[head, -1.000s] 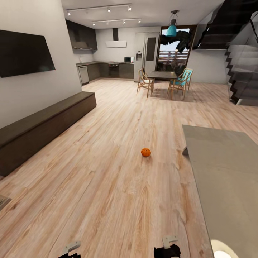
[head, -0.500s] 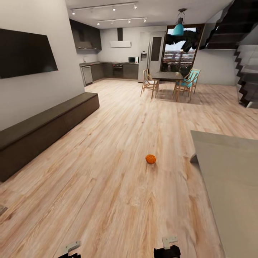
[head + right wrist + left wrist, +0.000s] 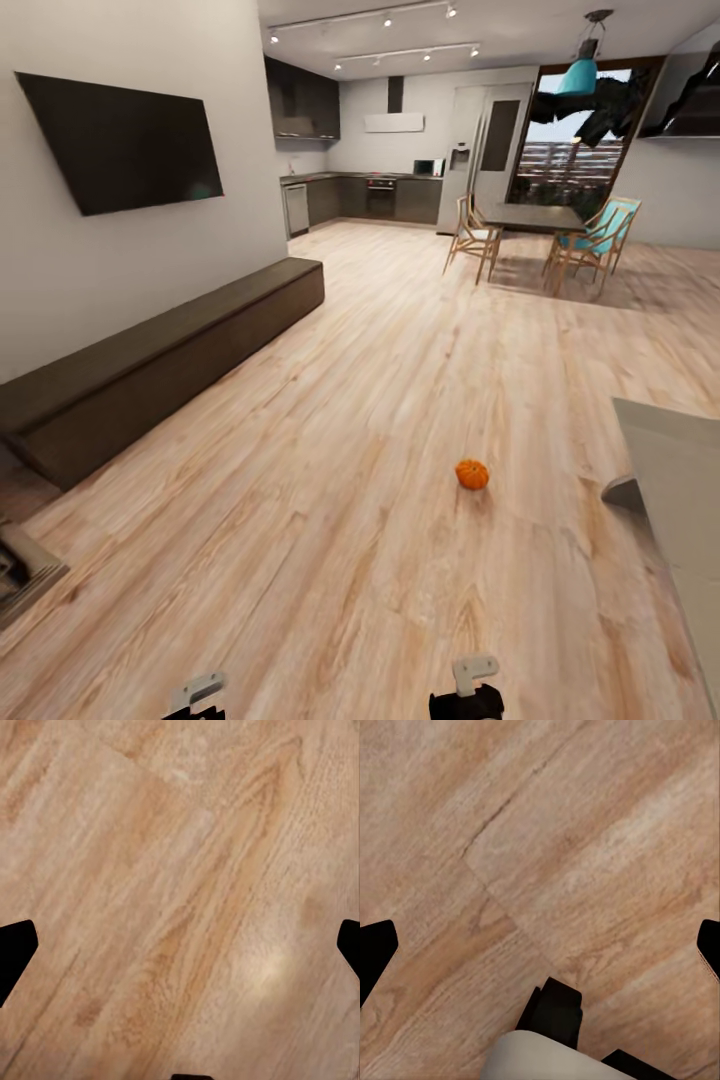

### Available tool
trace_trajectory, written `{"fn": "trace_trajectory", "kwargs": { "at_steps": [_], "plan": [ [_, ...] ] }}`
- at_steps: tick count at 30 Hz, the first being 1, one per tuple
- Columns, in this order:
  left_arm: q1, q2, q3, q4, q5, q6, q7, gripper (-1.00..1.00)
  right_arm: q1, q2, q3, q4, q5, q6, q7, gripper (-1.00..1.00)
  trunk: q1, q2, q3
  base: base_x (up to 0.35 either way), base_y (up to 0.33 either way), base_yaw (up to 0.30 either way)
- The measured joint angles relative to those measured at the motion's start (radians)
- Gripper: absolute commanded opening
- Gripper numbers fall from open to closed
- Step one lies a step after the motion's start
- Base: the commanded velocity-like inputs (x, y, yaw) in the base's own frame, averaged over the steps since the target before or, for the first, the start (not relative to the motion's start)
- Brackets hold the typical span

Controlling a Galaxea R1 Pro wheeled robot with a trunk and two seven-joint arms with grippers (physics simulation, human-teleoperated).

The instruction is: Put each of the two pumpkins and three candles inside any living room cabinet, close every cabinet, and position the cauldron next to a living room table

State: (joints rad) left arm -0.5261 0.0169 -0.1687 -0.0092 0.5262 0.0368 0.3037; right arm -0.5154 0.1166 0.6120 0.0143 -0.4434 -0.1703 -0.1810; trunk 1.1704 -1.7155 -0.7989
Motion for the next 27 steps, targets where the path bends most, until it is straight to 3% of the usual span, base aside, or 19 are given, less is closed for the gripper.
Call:
{"fn": "trace_trajectory", "kwargs": {
  "at_steps": [10, 27],
  "plan": [
    [0.000, -0.001, 0.000, 0.000, 0.000, 0.001, 0.000, 1.00, 0.000, -0.001, 0.000, 0.000, 0.000, 0.000, 0.000, 1.00, 0.000, 0.000, -0.002, 0.325, 0.088, 0.263],
    [0.000, -0.001, 0.000, 0.000, 0.000, 0.002, 0.000, 1.00, 0.000, -0.004, 0.000, 0.000, -0.006, 0.000, 0.000, 1.00, 0.000, 0.000, -0.016, 0.325, 0.088, 0.026]
  ]
}}
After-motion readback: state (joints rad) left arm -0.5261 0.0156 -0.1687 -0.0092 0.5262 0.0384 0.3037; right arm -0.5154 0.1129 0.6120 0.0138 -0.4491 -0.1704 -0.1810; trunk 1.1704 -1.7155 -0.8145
